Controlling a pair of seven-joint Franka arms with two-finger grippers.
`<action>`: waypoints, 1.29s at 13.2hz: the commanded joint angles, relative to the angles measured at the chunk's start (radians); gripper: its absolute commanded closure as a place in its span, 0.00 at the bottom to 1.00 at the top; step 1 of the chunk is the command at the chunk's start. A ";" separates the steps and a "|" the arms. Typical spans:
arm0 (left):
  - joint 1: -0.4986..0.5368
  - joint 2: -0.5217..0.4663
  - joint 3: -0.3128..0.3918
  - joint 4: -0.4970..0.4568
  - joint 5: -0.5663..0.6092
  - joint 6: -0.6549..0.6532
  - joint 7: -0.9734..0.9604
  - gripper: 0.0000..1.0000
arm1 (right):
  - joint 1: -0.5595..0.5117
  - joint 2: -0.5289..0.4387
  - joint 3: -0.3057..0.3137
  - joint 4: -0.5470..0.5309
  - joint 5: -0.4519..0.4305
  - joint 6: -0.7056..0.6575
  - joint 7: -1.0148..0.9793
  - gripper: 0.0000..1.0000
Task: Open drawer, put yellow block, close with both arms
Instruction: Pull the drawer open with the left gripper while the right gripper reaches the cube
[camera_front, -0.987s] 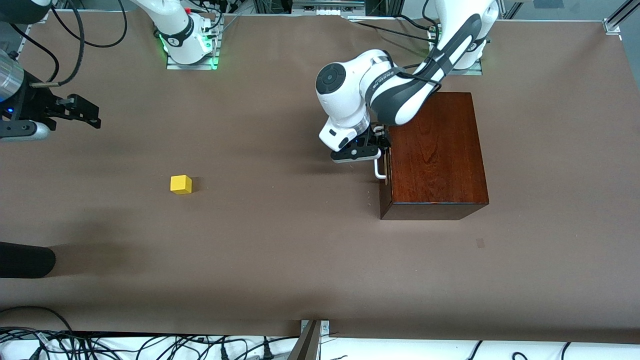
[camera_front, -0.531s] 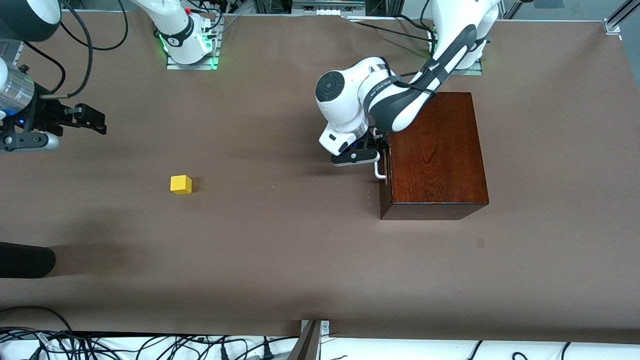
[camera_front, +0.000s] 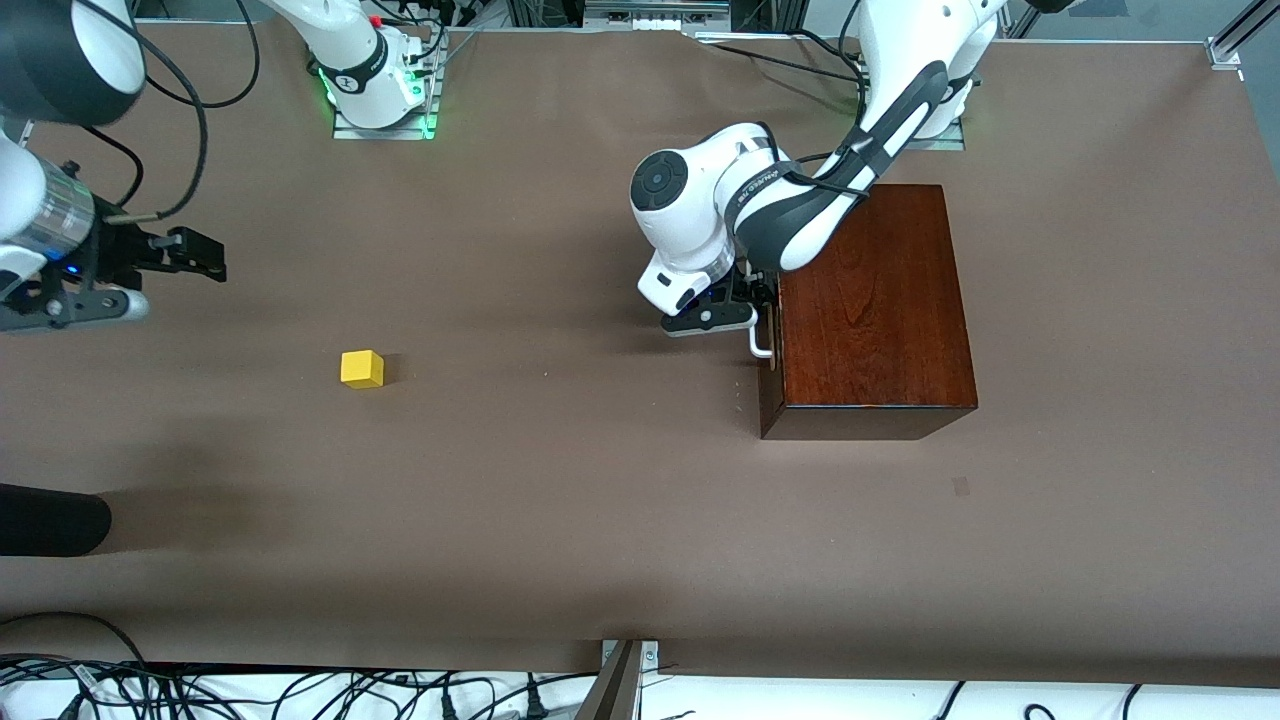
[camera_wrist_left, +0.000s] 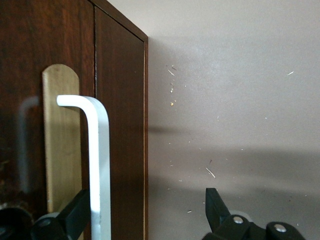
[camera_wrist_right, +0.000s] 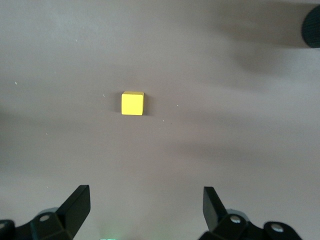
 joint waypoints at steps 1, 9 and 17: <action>-0.006 0.018 -0.004 0.014 0.030 0.002 -0.023 0.00 | -0.003 0.018 0.007 0.012 0.007 -0.009 0.000 0.00; -0.054 0.063 -0.004 0.024 0.085 0.010 -0.109 0.00 | 0.008 0.025 0.015 -0.163 0.010 0.166 0.048 0.00; -0.124 0.175 -0.005 0.197 0.062 0.131 -0.128 0.00 | 0.009 0.060 0.022 -0.431 0.068 0.543 0.050 0.00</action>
